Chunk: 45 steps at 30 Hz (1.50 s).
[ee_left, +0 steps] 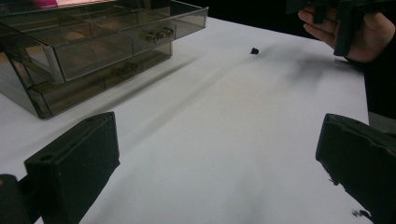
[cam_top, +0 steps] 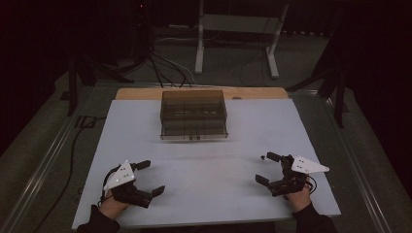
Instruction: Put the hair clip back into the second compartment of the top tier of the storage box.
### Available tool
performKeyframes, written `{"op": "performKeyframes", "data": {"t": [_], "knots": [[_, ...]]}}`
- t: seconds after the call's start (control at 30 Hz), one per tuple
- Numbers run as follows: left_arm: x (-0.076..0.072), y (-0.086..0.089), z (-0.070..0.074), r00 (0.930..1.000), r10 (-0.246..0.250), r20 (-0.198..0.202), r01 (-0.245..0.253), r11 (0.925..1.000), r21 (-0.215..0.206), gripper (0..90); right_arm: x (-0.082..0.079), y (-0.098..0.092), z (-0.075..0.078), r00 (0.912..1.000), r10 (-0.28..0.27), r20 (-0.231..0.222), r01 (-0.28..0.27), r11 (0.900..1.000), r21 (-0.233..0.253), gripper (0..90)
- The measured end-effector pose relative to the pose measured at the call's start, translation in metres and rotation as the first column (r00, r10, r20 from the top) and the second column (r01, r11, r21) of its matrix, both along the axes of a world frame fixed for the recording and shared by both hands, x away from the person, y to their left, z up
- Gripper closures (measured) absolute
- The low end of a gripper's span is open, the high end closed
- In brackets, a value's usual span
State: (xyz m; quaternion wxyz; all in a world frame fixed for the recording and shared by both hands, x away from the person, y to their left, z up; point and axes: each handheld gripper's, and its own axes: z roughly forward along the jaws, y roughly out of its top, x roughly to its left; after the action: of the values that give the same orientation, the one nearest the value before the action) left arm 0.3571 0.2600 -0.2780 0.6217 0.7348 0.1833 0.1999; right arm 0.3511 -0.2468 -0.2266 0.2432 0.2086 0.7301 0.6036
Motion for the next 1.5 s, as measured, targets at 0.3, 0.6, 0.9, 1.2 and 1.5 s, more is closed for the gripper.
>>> {"op": "performKeyframes", "data": {"t": [0.3,0.6,0.9,1.2,1.5], "knots": [[0.001,-0.003,-0.003,0.9998,-0.017,-0.012,0.017,0.9996,0.022,0.5,-0.002,0.000,0.000,0.9999,-0.015,-0.003,0.015,1.000,0.002,0.0],[0.002,-0.019,0.006,0.9943,-0.091,-0.055,0.093,0.9947,0.044,0.5,-0.005,-0.001,0.003,0.9997,-0.023,-0.002,0.023,0.999,0.030,0.0],[0.010,-0.040,0.040,0.9876,-0.156,-0.019,0.156,0.9867,0.045,0.5,-0.006,0.000,0.005,0.9999,-0.008,-0.013,0.009,0.998,0.056,0.0],[0.020,-0.061,0.056,0.9828,-0.184,-0.011,0.185,0.9808,0.063,0.5,-0.008,0.001,0.007,1.0000,-0.005,-0.004,0.006,0.999,0.053,0.0],[0.034,-0.092,0.069,0.9736,-0.228,-0.011,0.228,0.9701,0.083,0.5,-0.009,0.002,0.009,1.0000,-0.001,-0.001,0.001,0.998,0.058,0.0]]}}
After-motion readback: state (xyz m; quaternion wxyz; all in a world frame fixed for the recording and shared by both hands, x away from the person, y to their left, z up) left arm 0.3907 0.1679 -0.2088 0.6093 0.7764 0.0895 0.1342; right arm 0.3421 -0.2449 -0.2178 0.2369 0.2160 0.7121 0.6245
